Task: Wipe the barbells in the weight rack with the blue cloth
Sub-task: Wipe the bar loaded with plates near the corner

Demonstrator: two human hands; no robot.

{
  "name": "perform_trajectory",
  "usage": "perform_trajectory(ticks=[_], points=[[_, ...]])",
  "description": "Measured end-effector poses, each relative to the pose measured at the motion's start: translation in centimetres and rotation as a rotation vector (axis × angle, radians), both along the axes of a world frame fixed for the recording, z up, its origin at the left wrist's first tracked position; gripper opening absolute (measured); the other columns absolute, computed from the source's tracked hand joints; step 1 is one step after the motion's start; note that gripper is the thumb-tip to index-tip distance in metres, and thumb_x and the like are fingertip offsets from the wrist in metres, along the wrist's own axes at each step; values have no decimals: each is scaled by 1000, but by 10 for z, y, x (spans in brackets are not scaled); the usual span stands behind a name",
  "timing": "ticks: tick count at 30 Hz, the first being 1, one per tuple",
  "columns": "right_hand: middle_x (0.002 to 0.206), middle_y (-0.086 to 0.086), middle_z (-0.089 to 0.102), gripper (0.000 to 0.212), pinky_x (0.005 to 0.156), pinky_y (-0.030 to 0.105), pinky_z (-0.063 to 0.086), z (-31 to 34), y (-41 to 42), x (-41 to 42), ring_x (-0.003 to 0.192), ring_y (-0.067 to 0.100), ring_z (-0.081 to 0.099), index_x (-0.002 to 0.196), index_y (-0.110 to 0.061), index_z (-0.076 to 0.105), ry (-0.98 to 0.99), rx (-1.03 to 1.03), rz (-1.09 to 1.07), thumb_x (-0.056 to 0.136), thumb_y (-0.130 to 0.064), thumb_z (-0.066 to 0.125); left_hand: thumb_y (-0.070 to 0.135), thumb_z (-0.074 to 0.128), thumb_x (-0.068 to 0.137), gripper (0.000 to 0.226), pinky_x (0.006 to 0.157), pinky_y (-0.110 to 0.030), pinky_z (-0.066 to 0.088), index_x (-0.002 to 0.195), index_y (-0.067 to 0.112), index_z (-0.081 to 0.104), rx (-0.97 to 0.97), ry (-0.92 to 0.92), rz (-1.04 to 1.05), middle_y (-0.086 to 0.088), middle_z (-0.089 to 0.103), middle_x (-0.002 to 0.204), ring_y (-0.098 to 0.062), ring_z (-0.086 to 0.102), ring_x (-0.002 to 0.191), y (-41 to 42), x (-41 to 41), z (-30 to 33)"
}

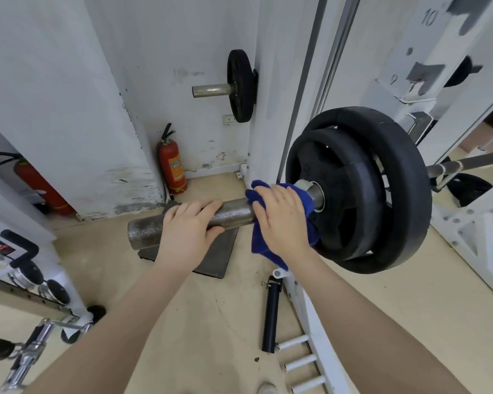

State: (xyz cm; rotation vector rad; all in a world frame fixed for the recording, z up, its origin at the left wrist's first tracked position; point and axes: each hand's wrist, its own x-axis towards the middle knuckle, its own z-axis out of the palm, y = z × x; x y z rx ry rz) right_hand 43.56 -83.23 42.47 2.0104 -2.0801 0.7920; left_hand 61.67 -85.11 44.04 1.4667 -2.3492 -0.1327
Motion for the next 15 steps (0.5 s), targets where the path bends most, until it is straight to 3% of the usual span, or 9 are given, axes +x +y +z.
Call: perform_trajectory(ticks=[3,5,7,11,13,15], points=[[91,9,67,34,78,36,39,26,-30,-24,85,30,58,105,-14,58,-86,266,-163,98,-33,31,31,61,85,47,107,-40,28,130,23,50,41,2,-1,2,56,129,-23,49,119,0,0,4],[96,12,66,40,78,36,38,41,-49,-29,82,30,56,96,-11,59,-130,470,-253,98,-33,26,33,58,88,48,108,-38,25,134,25,46,68,-15,-3,4,52,134,-21,45,123,0,0,5],[94,10,66,43,75,37,36,40,-53,-16,76,28,53,87,-15,56,-8,483,-217,98,-35,20,34,57,88,49,108,-37,24,134,26,45,90,-18,-2,6,51,134,-21,44,124,0,0,6],[87,-1,63,55,70,35,31,24,-21,16,79,25,58,97,-22,53,239,178,118,91,-39,2,31,65,83,48,104,-41,31,128,22,53,53,21,-2,1,58,127,-26,52,117,-1,0,2],[88,2,61,44,70,35,38,31,-30,0,79,26,56,100,-21,54,131,281,177,97,-35,11,32,63,84,48,105,-40,30,130,23,51,57,13,-1,2,57,128,-25,50,119,-2,0,2],[93,7,62,43,68,34,40,38,-47,-26,79,26,53,99,-18,59,-63,503,10,99,-35,19,33,60,86,48,106,-38,27,132,24,49,65,12,-9,4,55,131,-22,48,121,-3,1,1]])
